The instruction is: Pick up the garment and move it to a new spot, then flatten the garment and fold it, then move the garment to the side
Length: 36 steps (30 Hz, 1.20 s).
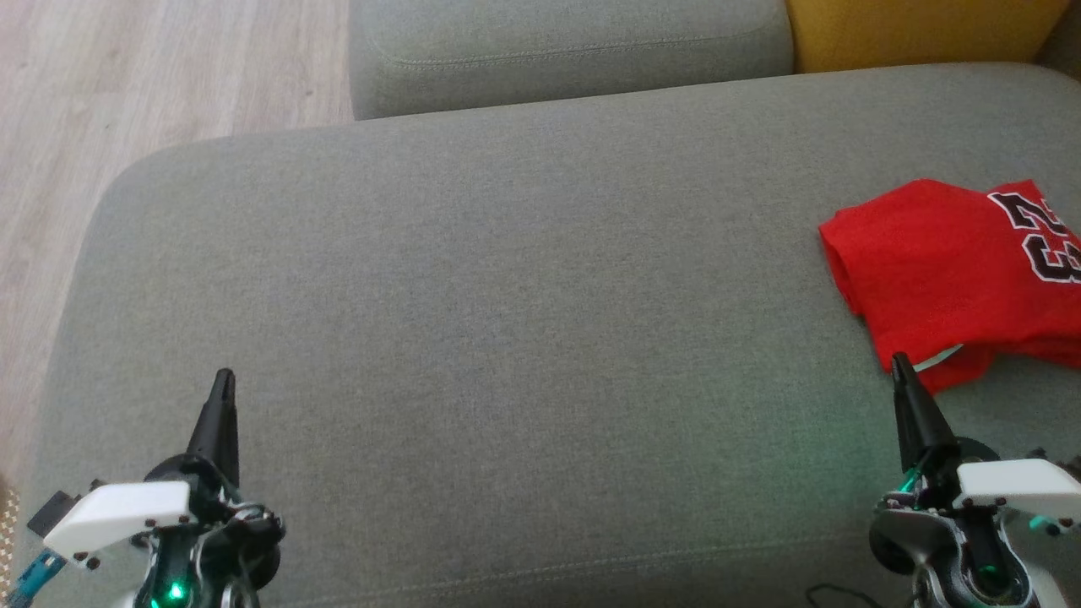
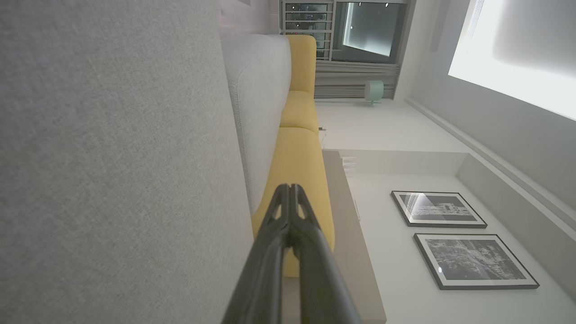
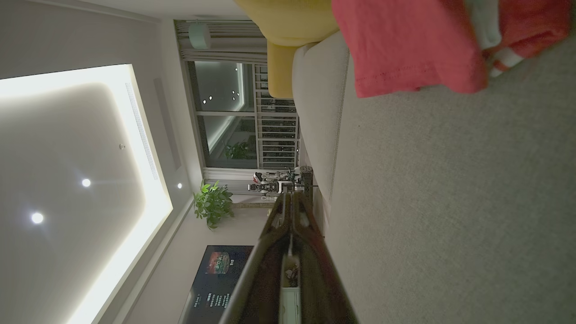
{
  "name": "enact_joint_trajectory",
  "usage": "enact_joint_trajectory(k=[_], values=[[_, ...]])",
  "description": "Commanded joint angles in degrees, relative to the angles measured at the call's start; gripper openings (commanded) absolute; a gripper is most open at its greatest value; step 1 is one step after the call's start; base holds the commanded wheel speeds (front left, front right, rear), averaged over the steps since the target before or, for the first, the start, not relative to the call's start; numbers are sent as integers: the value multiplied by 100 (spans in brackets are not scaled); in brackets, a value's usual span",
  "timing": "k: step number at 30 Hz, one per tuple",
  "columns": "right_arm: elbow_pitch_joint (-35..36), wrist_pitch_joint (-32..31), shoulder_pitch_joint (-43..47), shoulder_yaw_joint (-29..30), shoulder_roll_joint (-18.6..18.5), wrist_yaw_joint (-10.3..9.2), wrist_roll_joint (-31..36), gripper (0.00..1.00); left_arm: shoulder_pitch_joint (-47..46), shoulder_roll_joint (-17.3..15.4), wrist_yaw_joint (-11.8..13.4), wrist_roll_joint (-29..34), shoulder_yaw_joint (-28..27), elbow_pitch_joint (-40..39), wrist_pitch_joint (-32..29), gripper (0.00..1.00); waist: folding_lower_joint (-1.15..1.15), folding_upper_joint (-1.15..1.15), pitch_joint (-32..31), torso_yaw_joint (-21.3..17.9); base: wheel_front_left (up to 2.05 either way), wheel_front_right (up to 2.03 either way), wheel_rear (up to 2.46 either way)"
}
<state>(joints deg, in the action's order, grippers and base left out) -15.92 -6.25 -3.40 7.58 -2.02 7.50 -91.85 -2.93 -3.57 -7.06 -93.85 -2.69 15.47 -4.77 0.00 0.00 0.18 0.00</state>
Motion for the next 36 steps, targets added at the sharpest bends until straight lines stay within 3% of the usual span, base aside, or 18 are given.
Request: enact_joint_trajectory(k=[1, 36], values=[[190, -24, -279, -105, -86, -1, -31, 0, -311, -53, -43, 28, -215, -150, -36, 0, 0, 0, 0, 0, 0, 0, 0], [190, -24, -279, -106, -86, -1, -32, 0, -316, -10, -43, 79, -276, -147, -85, 0, 0, 0, 0, 0, 0, 0, 0]])
